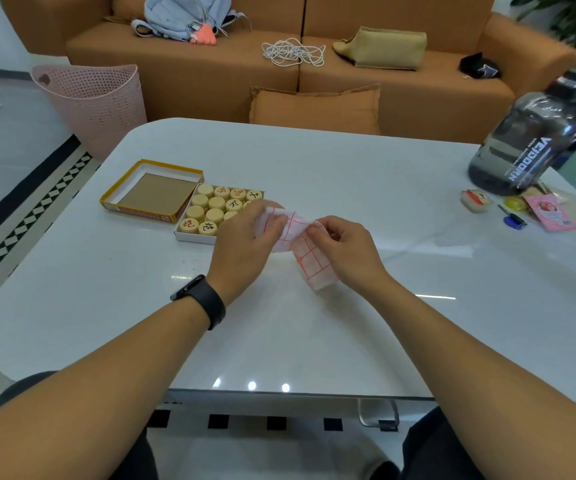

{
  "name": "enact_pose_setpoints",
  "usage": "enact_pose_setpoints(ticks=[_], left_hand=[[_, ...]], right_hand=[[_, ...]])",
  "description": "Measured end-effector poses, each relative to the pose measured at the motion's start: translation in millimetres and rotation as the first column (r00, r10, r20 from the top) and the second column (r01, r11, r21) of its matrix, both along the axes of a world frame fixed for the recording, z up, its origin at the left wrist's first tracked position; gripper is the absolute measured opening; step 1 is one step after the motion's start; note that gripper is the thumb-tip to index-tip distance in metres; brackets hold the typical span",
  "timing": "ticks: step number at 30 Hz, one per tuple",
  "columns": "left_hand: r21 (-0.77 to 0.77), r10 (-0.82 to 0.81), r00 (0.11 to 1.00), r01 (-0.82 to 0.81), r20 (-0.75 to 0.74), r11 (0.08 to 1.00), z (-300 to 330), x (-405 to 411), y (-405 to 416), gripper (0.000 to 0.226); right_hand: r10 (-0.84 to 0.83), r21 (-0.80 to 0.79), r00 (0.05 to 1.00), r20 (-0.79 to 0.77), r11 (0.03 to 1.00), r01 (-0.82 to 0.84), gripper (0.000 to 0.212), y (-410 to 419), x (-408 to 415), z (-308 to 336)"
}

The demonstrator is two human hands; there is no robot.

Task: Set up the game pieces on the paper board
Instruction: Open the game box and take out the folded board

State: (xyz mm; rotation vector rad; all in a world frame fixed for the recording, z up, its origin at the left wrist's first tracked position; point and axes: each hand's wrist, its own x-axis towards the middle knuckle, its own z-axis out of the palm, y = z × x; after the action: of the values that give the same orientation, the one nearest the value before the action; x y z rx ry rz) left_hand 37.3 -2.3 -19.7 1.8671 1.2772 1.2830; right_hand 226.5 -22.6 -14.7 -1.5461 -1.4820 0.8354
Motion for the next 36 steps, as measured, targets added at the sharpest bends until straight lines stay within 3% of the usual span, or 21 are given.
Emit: enact_pose_setpoints(ticks=[3,6,10,12,16,27,31,34,36], left_hand=[[-0.088,0.057,0.991,-0.046,0.119,0.995,2,-1,3,0.032],[-0.274,0.044,0.961,0.034,0.275,0.961,6,2,1,0.047],[-0.536,0.072,0.832,0.286,0.550,0.794,7,11,-4,0.056],[-0.585,0.071,0.797,0.377,0.600,0.719,4,14,-5,0.048],[-0.582,0.077,0.795,0.371,0.602,0.724,0,19,-7,0.024],[-0.595,0.131,0.801,0.312,0.584,0.741,3,19,-5,0.023],[-0.586,0.116,0.806,0.315,0.581,0.747,6,17,-8,0.019],[-0.535,0.183,0.847,0.136,0.500,0.834,5,18,-10,0.014],[-0.468,0.244,0.846,0.007,0.474,0.884,5,17,-10,0.013]], right_hand=[[-0.004,-0.069,0.999,-0.048,0.998,0.001,0.024,1,2,2],[-0.039,-0.153,0.973,-0.229,0.988,0.003,0.023,1,5,5],[-0.075,-0.219,0.918,-0.388,0.976,-0.013,0.020,3,6,7],[-0.089,-0.230,0.893,-0.442,0.973,-0.018,0.021,4,6,7],[-0.102,-0.230,0.889,-0.446,0.973,-0.003,0.020,5,8,6],[-0.147,-0.190,0.916,-0.374,0.978,0.079,0.015,10,12,4],[-0.172,-0.108,0.953,-0.248,0.983,0.149,0.022,9,11,5],[-0.214,0.025,0.972,-0.092,0.976,0.217,0.024,7,12,5],[-0.163,0.061,0.984,-0.072,0.984,0.167,0.020,3,9,7]])
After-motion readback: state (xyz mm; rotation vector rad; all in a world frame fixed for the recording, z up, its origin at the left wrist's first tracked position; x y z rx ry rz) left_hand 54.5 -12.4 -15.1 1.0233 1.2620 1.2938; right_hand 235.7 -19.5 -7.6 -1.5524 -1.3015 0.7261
